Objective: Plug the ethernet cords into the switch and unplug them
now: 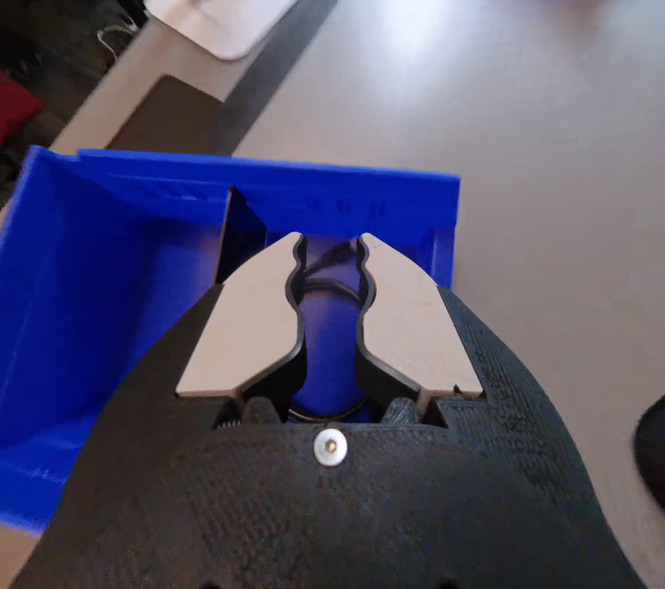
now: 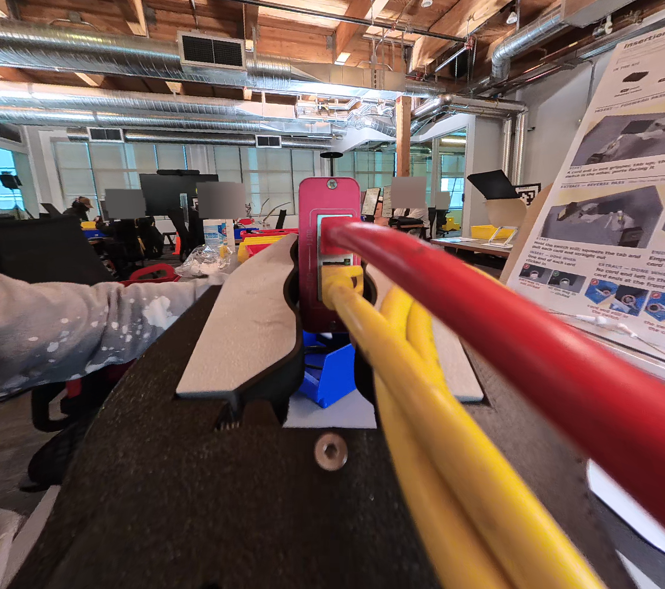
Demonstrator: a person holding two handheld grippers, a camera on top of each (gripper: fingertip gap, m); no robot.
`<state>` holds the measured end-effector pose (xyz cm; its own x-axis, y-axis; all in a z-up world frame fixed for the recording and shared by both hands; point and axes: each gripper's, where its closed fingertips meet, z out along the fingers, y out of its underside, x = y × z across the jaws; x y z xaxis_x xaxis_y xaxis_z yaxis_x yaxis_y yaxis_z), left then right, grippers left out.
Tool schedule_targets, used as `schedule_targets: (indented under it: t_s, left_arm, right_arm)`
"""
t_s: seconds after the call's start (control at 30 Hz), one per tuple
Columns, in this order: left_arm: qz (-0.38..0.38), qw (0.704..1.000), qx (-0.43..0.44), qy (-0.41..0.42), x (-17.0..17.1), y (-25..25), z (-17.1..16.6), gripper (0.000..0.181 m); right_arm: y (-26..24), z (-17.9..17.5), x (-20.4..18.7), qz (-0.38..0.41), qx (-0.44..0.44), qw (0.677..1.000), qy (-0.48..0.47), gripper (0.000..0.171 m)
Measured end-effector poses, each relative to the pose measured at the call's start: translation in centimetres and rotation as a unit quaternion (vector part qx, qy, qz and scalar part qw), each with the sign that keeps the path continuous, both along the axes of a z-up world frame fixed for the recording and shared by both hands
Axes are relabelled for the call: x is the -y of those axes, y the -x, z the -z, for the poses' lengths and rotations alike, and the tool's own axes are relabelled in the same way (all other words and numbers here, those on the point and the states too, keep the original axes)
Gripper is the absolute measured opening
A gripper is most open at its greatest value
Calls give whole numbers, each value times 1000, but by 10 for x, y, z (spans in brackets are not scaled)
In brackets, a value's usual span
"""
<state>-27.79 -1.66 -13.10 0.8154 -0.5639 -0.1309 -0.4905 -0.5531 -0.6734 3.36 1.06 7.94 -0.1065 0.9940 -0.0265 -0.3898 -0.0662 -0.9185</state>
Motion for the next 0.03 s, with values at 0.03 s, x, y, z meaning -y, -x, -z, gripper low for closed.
schedule_targets:
  t_s: [0.03]
  left_arm:
    - [17, 999, -26, 12, -1, -1, 13, 26]
  right_arm:
    - [0, 0, 1, -6, -2, 1000, 1, 30]
